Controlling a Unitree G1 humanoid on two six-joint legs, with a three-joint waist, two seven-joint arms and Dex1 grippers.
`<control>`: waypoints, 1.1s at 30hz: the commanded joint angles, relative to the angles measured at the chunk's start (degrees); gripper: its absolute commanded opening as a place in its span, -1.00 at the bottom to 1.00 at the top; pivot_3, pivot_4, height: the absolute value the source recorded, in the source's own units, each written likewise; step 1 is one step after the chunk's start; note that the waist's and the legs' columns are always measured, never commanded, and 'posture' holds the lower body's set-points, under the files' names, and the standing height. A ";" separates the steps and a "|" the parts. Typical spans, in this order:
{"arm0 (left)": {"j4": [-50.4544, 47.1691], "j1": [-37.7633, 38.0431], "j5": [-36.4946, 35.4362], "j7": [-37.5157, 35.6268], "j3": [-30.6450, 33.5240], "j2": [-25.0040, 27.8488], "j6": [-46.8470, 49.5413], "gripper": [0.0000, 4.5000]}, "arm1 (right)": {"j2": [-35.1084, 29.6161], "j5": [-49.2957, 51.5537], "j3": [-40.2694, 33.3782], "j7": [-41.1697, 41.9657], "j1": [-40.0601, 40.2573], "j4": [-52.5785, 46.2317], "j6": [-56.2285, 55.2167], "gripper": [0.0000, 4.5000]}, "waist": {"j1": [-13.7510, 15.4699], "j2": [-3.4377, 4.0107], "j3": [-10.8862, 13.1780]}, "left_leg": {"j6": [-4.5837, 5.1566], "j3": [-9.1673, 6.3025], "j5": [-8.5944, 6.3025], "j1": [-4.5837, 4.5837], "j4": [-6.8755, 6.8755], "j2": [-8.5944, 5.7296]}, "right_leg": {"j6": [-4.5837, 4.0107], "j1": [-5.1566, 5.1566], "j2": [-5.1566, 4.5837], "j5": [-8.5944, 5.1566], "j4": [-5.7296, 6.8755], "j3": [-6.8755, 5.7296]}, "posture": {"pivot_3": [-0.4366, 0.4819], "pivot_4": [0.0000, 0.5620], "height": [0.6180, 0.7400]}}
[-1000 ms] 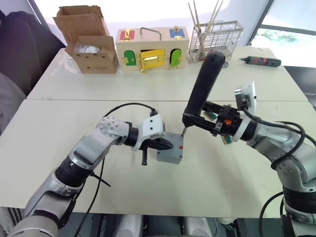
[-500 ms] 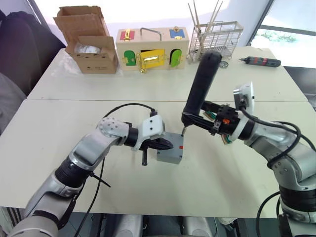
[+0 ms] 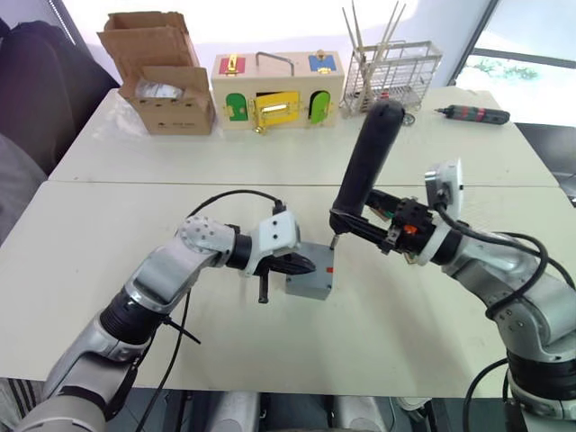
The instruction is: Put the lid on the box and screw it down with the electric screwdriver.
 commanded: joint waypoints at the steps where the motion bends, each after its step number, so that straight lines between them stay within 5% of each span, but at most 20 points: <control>1: 0.76 1.00 1.67 -0.05 -1.74 0.94 1.37 -1.00 | -0.45 -1.40 3.99 2.18 4.19 -1.05 -0.51 -0.15 | 0.00 -0.14 -0.13 | 0.05 -0.01 -0.03 0.08 -0.01 0.01 | 0.00 0.07 0.01 0.00 -0.01 0.00 | -0.05 -0.47 0.92; 10: 2.39 1.14 2.85 -0.52 -2.54 0.28 0.93 -1.00 | 3.06 -3.57 5.28 1.27 3.53 4.28 -2.73 -0.15 | 0.00 -0.26 -0.40 | 0.80 -0.07 -0.49 1.77 -0.51 0.09 | 0.01 1.83 0.12 -0.05 -0.94 -0.02 | -0.05 -0.47 0.92; 33: 2.53 1.51 3.31 -0.11 -2.05 0.36 0.73 -1.00 | 2.78 -7.28 9.63 4.31 4.67 6.08 -4.46 -0.15 | 0.04 -0.45 -1.38 | 0.60 -0.07 -0.38 1.85 -0.97 0.09 | 0.00 1.84 0.10 -0.05 -1.31 0.01 | -0.05 -0.47 0.92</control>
